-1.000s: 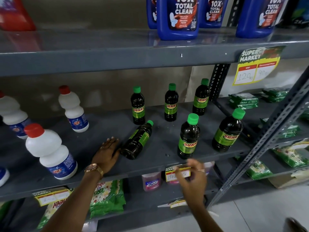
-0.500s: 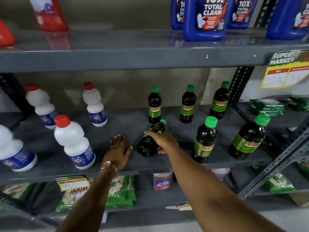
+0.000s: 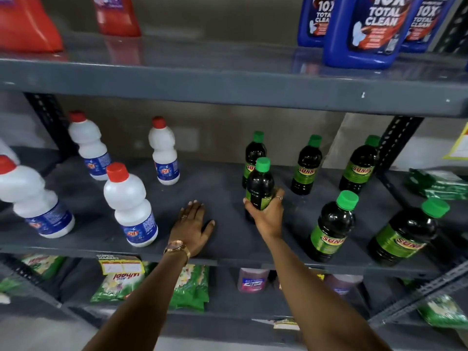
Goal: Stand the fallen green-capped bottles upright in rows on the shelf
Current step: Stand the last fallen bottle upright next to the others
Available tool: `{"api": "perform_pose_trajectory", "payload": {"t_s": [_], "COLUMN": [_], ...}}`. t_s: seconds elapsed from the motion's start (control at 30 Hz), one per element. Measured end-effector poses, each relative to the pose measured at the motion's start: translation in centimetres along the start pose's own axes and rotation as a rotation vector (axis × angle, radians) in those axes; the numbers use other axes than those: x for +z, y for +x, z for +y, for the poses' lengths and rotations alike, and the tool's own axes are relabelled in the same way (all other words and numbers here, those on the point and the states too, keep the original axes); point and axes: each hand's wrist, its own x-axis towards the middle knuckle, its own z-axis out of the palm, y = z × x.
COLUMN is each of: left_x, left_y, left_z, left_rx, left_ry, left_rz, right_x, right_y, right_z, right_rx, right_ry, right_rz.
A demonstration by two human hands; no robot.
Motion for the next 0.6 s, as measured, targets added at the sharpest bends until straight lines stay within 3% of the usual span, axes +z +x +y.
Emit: {"api": "perform_pose_trajectory", "payload": {"t_s": [0.3, 0.5, 0.6], "left_x": [0.0, -0.2, -0.3], "left_y": [0.2, 0.3, 0.3], "left_z": [-0.1, 0.0, 0.0], "left_rx": [0.001, 0.005, 0.006], "left_ry": [-0.022, -0.013, -0.015], "left_rz": [-0.005, -0.006, -0.010], "right_x": [-0.4, 0.1, 0.3], "right_y": [-0.6, -0.1, -0.3], "right_z": [2.2, 2.0, 2.0], "right_rx": [-0.009, -0.038, -0.054], "right_ry": [-0.040, -0.173, -0.182], "right_rz": [-0.101, 0.037, -0.003]}}
